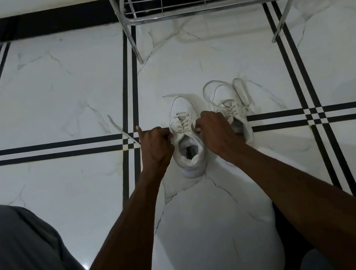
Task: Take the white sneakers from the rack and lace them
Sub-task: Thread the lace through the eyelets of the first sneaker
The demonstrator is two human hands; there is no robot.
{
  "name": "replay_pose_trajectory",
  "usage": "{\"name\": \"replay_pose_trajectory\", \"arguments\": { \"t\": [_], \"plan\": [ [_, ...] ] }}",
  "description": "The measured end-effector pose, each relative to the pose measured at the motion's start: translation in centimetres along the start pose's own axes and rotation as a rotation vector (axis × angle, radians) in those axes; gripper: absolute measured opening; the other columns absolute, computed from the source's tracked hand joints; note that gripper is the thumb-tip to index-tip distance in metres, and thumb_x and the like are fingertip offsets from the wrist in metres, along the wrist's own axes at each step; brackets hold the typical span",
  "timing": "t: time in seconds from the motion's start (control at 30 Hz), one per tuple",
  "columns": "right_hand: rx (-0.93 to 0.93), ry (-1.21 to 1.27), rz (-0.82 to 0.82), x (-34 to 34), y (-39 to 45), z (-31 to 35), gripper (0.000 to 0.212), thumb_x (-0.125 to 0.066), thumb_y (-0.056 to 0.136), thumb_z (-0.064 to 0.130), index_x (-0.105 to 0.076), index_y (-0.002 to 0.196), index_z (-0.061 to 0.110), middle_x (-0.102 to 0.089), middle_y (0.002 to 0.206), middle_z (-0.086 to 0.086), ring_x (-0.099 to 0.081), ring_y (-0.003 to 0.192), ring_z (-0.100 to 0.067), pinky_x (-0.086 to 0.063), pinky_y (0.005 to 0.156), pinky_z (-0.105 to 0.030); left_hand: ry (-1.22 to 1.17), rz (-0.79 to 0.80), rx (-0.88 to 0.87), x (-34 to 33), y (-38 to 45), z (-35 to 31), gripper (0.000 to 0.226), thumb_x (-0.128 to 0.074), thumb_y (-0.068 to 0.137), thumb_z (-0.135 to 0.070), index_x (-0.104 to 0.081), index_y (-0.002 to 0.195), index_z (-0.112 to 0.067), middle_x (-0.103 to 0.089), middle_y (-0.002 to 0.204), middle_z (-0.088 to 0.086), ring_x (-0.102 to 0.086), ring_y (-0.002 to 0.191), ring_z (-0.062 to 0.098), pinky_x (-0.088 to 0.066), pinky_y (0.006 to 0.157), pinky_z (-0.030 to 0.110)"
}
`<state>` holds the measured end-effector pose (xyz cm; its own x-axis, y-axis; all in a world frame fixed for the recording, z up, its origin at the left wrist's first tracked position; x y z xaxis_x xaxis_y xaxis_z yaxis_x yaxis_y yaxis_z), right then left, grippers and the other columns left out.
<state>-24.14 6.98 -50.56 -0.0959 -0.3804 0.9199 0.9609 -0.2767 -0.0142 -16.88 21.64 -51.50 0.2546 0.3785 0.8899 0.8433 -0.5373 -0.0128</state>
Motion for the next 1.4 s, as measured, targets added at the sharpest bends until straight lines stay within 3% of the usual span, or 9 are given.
{"name": "replay_pose_trajectory", "arguments": {
  "t": [0.07, 0.13, 0.37, 0.53, 0.67, 0.8, 1.03, 1.17, 1.4],
  "plan": [
    [-0.052, 0.005, 0.000, -0.3, 0.0, -0.4, 0.029, -0.054, 0.084, 0.000, -0.056, 0.055, 0.003, -0.051, 0.063, -0.010, -0.061, 0.060, -0.032, -0.031, 0.060, -0.032, -0.193, -0.010, 0.052, -0.2, -0.4, 0.4, 0.025, -0.060, 0.079, 0.001, -0.061, 0.059, -0.013, -0.056, 0.057, -0.002, -0.048, 0.051, 0.013, -0.051, 0.083, 0.039],
    [-0.101, 0.062, 0.019, -0.7, 0.1, -1.0, 0.025, -0.057, 0.085, -0.002, -0.060, 0.060, 0.003, -0.056, 0.065, -0.008, -0.063, 0.064, -0.029, -0.032, 0.060, -0.030, -0.332, -0.021, 0.131, -0.7, -0.8, 1.2, 0.023, -0.062, 0.086, -0.009, -0.070, 0.065, -0.007, -0.069, 0.061, 0.006, -0.062, 0.056, 0.019, -0.053, 0.059, 0.040],
    [-0.225, 0.205, 0.017, -1.1, 0.4, -2.3, 0.017, -0.065, 0.088, 0.008, -0.073, 0.073, 0.004, -0.076, 0.077, -0.015, -0.070, 0.075, -0.028, -0.045, 0.071, -0.030, -0.406, -0.090, 0.231, -1.3, -1.0, 2.1, 0.017, -0.066, 0.085, -0.005, -0.078, 0.073, -0.005, -0.075, 0.067, 0.011, -0.070, 0.066, 0.031, -0.058, 0.062, 0.042],
    [-0.264, 0.202, 0.036, -1.7, 0.3, -2.4, 0.017, -0.065, 0.087, 0.009, -0.074, 0.075, 0.002, -0.077, 0.081, -0.015, -0.070, 0.080, -0.030, -0.037, 0.073, -0.027, -0.446, -0.073, 0.241, -1.3, -1.3, 2.2, 0.019, -0.067, 0.088, -0.005, -0.079, 0.075, -0.011, -0.070, 0.065, -0.004, -0.059, 0.056, 0.005, -0.042, 0.058, 0.012],
    [-0.265, 0.224, 0.178, -0.8, 0.6, -2.1, 0.021, -0.060, 0.090, 0.011, -0.071, 0.081, -0.005, -0.074, 0.086, -0.021, -0.068, 0.085, -0.034, -0.048, 0.068, -0.033, -0.479, 0.048, 0.251, -1.2, -1.0, 2.4, 0.019, -0.064, 0.095, -0.013, -0.080, 0.088, -0.005, -0.079, 0.084, 0.011, -0.075, 0.082, 0.027, -0.058, 0.077, 0.034],
    [-0.256, 0.347, 0.361, 0.1, 0.9, -2.8, 0.032, -0.051, 0.095, 0.026, -0.070, 0.095, 0.000, -0.074, 0.094, -0.016, -0.067, 0.084, -0.029, -0.048, 0.066, -0.033, -0.649, 0.209, 0.277, -0.5, -0.2, 2.7, 0.027, -0.061, 0.099, -0.024, -0.079, 0.092, -0.005, -0.080, 0.098, 0.013, -0.074, 0.099, 0.026, -0.056, 0.093, 0.044],
    [-0.402, 1.167, 0.217, 1.4, 2.7, -1.9, 0.043, -0.046, 0.103, 0.031, -0.063, 0.109, -0.008, -0.078, 0.104, -0.005, -0.070, 0.099, -0.019, -0.048, 0.069, -0.030, -1.253, 0.176, 0.436, 0.6, 1.3, 0.4, 0.051, -0.043, 0.104, -0.022, -0.066, 0.058, -0.022, -0.079, 0.096, 0.013, -0.068, 0.104, 0.031, -0.047, 0.105, 0.052],
    [-0.389, 1.289, 0.169, 1.2, 2.7, -1.3, 0.025, -0.049, 0.101, 0.031, -0.064, 0.102, 0.011, -0.073, 0.090, -0.006, -0.069, 0.088, -0.026, -0.043, 0.061, -0.031, -1.183, 0.149, 0.365, 0.6, 1.8, -0.7, 0.034, -0.043, 0.108, -0.030, -0.059, 0.084, -0.013, -0.069, 0.083, 0.004, -0.072, 0.083, 0.019, -0.054, 0.084, 0.036],
    [-0.293, 1.108, 0.165, 0.6, 2.8, -1.5, 0.038, -0.052, 0.101, 0.008, -0.058, 0.137, 0.020, -0.069, 0.094, -0.003, -0.061, 0.075, -0.012, -0.042, 0.053, -0.022, -1.001, 0.153, 0.273, 0.0, 2.0, -0.5, 0.026, -0.046, 0.109, -0.029, -0.063, 0.123, -0.015, -0.059, 0.089, 0.005, -0.060, 0.080, 0.014, -0.053, 0.074, 0.031]
  ]
}}
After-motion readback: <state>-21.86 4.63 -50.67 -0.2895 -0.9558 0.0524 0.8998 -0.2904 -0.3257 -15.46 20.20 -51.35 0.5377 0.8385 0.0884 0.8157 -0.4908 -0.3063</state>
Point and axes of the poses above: each hand's wrist, its own y-axis towards the middle knuckle, its own x-axis out of the back of the hand, z = x × y, the point moved 8 cm from there along y, towards the middle knuckle
